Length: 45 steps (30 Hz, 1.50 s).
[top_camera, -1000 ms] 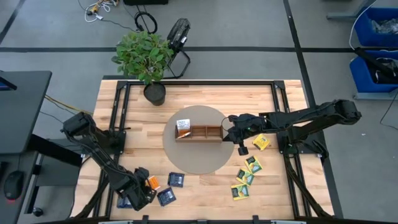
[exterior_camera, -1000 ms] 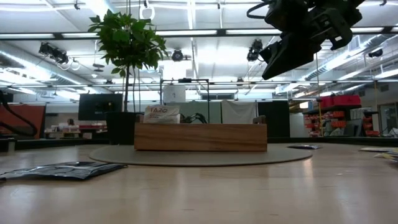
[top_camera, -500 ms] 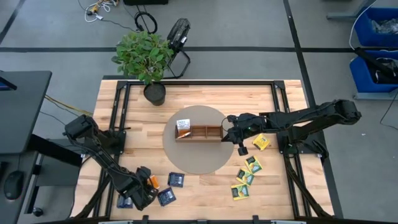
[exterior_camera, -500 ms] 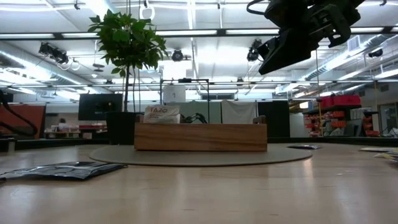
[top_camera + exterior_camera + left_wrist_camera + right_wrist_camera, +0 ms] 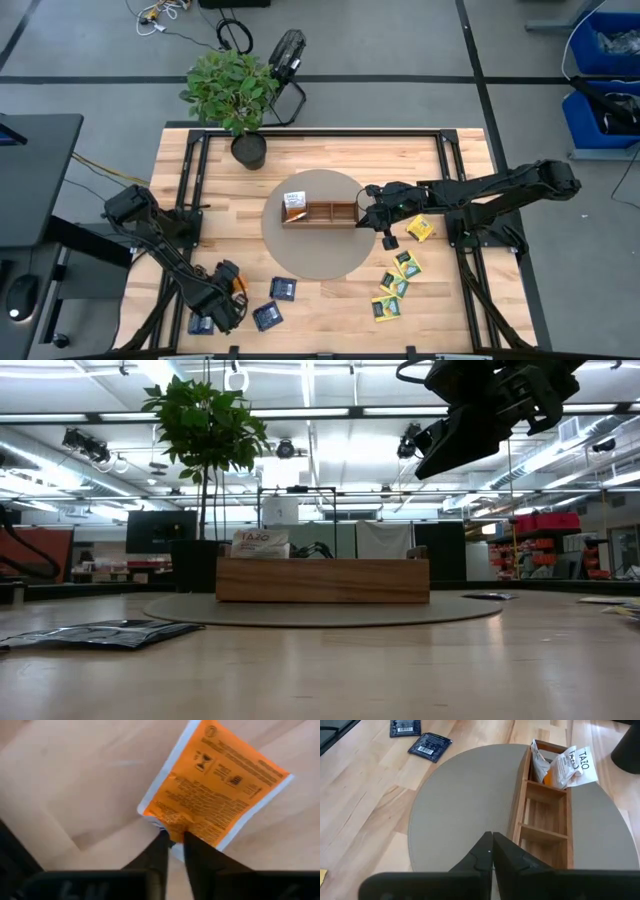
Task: Pick & Place Tea
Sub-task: Put the orange tea bag into the left section of the wooden organizer
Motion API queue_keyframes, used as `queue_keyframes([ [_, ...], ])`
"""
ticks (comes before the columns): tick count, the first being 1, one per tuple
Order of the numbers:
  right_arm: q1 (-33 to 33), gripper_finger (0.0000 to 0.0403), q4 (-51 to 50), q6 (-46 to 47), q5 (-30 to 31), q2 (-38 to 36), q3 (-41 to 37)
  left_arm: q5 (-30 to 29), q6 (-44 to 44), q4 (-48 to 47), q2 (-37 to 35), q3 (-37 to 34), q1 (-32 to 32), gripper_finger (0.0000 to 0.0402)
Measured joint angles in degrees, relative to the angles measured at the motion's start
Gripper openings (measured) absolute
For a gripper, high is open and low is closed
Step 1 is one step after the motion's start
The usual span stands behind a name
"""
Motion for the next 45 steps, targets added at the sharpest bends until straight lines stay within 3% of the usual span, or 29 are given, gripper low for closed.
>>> queue_keyframes([
  [4,0.00,0.0018,0.01,0.01,0.09,0.00,0.00,-2.07,2.23,-1.28,0.00,0.00,0.00,0.0007],
  [19,0.00,0.0018,0.05,0.02,0.13,0.02,0.00,-14.46,8.70,-10.58,0.00,0.44,0.00,0.0002],
  [22,0.00,0.0018,0.07,0.01,0.13,0.02,0.00,-21.88,10.58,-15.82,0.00,3.00,0.00,0.0002],
  [29,0.00,0.0018,0.77,0.28,0.12,0.02,0.02,-46.61,20.24,-30.99,0.00,12.29,-0.07,0.0001],
  [34,0.00,0.0018,1.59,0.46,0.00,0.02,0.02,-58.31,43.48,-29.83,-0.02,16.33,-0.04,0.0001],
  [39,0.00,0.0018,1.85,0.46,-0.02,0.02,0.02,-58.79,64.14,-25.36,-0.02,17.74,1.50,0.0001],
  [42,0.00,0.0018,1.77,0.46,-0.04,0.02,0.02,-57.38,66.33,-23.88,-0.02,17.79,3.33,0.0001],
  [45,0.00,0.0018,1.75,0.46,-0.04,0.02,0.02,-51.14,63.91,-22.57,-0.02,17.79,5.54,0.0007],
])
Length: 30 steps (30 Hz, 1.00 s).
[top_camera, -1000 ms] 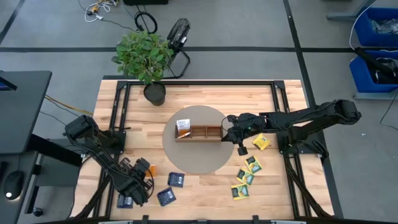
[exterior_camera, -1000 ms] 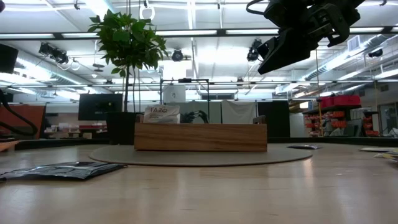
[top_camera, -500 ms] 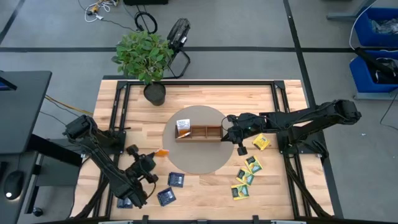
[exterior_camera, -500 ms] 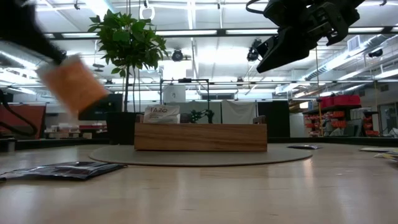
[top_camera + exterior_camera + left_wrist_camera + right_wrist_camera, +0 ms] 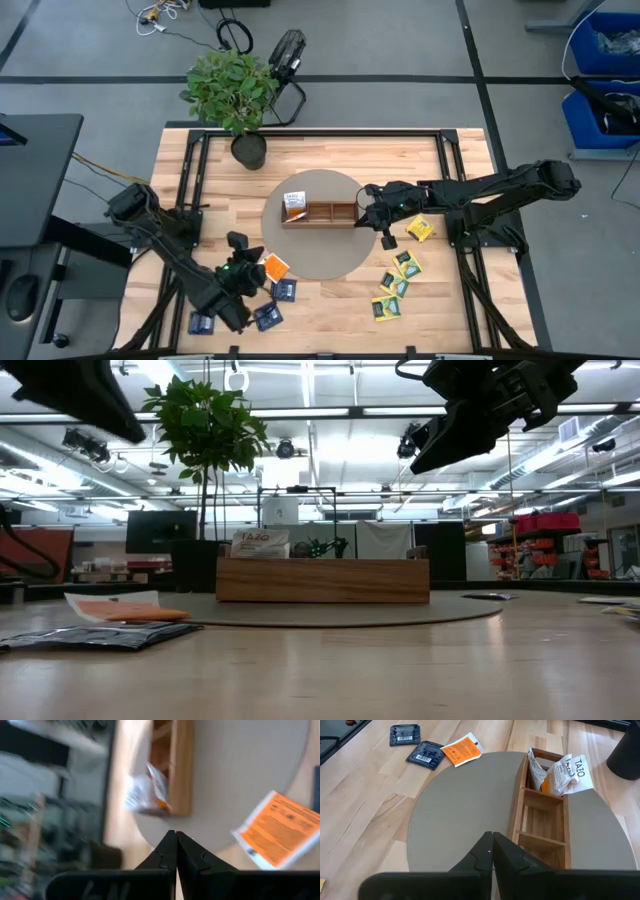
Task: Pick & Place Tea
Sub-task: Put the orange tea bag into the left section of the wooden organizer
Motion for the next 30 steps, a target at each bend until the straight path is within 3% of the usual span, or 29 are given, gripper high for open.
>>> queue_keyframes([
  [8,0.00,0.0018,0.00,0.00,-0.02,0.00,0.00,15.23,-19.86,0.40,0.00,0.00,11.12,0.0045],
  [15,0.00,0.0018,0.00,0.00,-2.02,0.00,0.00,27.33,-14.48,7.07,0.00,0.00,16.02,0.0104],
  [21,0.01,0.0018,-0.02,-0.11,-2.52,0.00,0.00,29.52,-12.08,9.34,-0.03,-0.16,18.91,0.0183],
  [26,0.01,0.0018,-0.07,-0.02,-2.90,0.00,0.00,31.95,-12.37,11.93,-0.11,-6.44,21.23,0.0228],
  [30,0.00,0.0018,-0.23,-0.02,-2.91,0.00,0.02,38.43,-12.08,24.31,-0.07,-13.59,22.62,0.0235],
])
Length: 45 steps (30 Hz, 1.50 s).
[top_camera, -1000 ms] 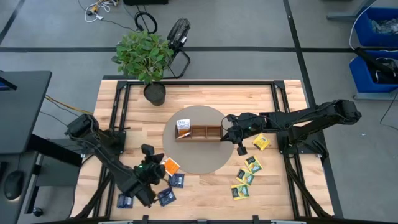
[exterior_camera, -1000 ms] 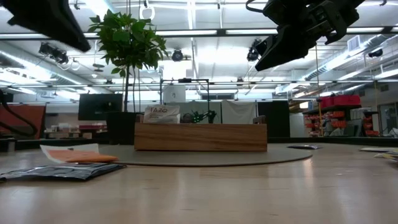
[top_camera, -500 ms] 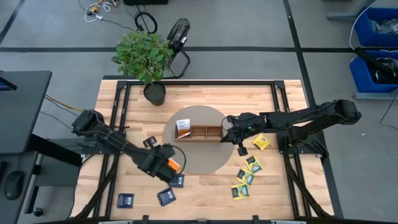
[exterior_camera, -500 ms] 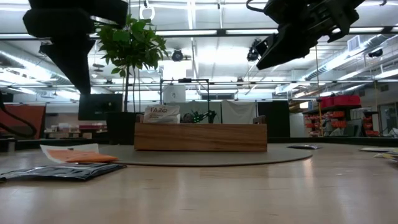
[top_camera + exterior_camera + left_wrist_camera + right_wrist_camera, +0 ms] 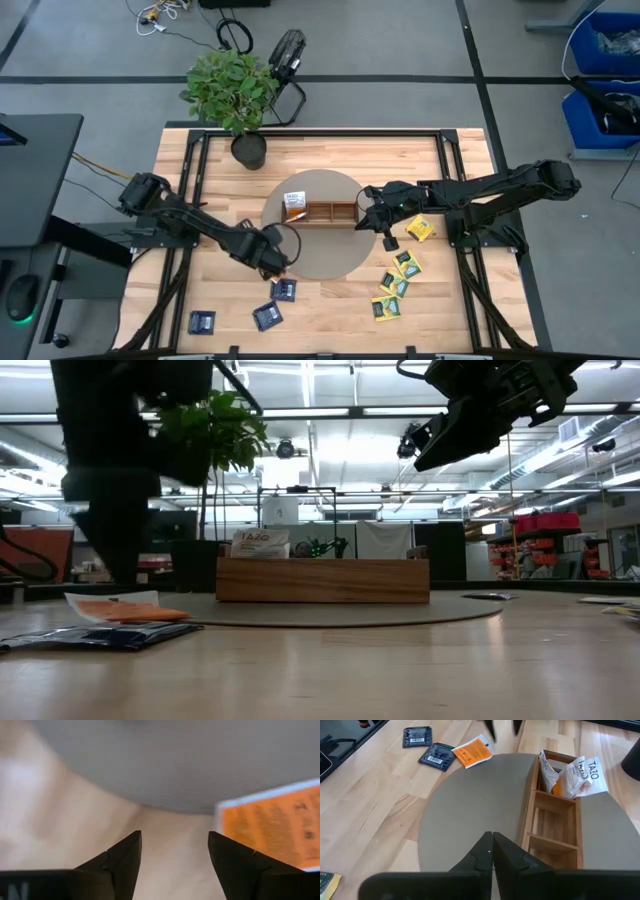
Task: Pick & Place Tea
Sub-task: Put the orange tea bag into the left section of the wooden organizer
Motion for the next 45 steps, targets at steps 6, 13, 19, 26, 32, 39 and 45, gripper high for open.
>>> queue_keyframes([
  [6,0.00,0.0018,0.04,0.00,0.01,0.00,0.00,4.55,2.21,8.05,0.00,-3.20,1.18,0.0236],
  [13,0.00,0.0018,0.09,0.08,0.01,0.00,0.00,7.16,4.91,10.07,-0.24,-3.20,1.87,0.0236],
  [19,0.00,0.0018,0.31,0.04,0.03,0.00,0.00,8.55,7.19,13.74,-0.24,-3.20,1.85,0.0200],
  [26,0.00,0.0018,0.27,0.04,0.03,0.00,0.00,7.55,7.31,13.29,-0.24,-3.20,1.85,0.0078],
  [32,0.00,0.0018,0.25,0.09,0.05,0.00,0.00,4.23,7.35,12.23,-0.24,-3.20,1.85,0.0007],
  [39,0.00,0.0018,0.23,0.22,0.05,0.00,0.00,3.40,7.86,11.25,-0.24,-3.20,1.85,0.0003],
  [45,0.00,0.0018,0.18,0.22,0.07,0.00,0.00,-0.80,8.11,3.34,-1.37,-0.11,0.74,0.0002],
])
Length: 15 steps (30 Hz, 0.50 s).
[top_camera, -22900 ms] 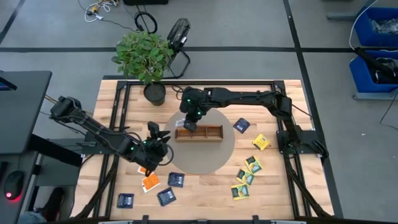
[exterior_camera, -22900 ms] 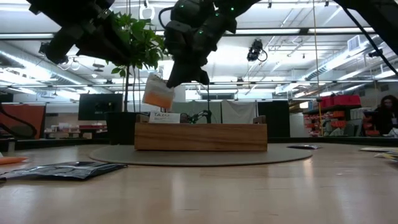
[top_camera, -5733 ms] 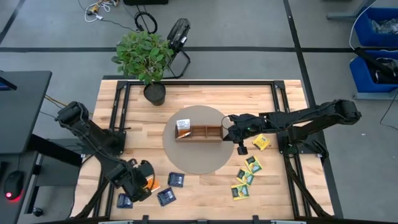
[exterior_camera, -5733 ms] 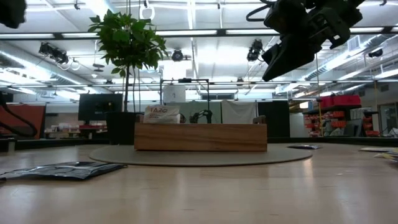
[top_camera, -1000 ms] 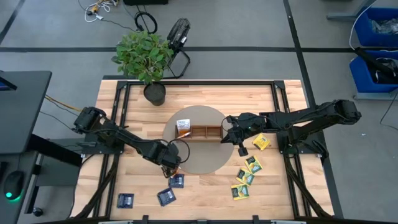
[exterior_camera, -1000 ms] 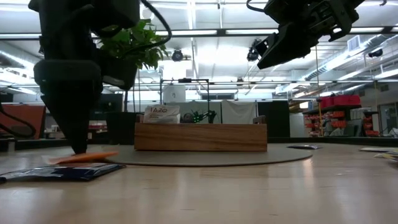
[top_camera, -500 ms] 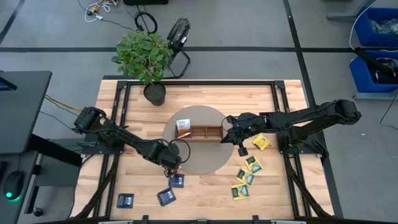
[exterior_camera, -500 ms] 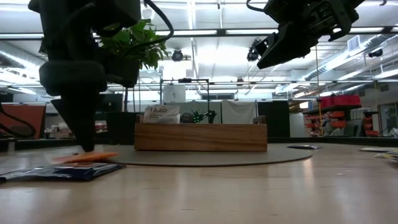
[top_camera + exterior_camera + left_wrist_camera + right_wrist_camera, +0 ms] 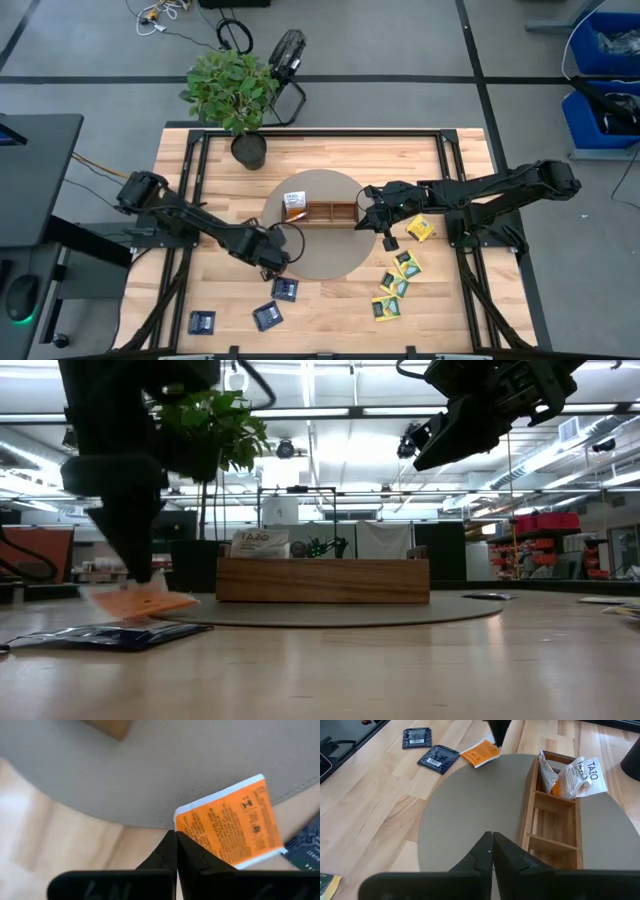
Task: Pick & Place Tea
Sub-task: Put the orange tea bag into the left section of the wooden organizer
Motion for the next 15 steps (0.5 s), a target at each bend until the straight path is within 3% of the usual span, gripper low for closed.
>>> queue_keyframes([
  [10,0.00,0.0018,0.00,0.02,0.00,0.00,0.00,-17.63,5.04,-14.28,-5.53,10.21,-4.29,0.0001],
  [13,0.00,0.0018,0.00,0.21,0.00,0.00,0.00,-17.46,7.47,-13.84,-6.66,11.30,-4.62,0.0001],
  [15,0.00,0.0018,-0.02,0.22,0.00,0.00,0.00,-14.34,7.44,-13.79,-6.71,11.29,-4.62,0.0003],
])
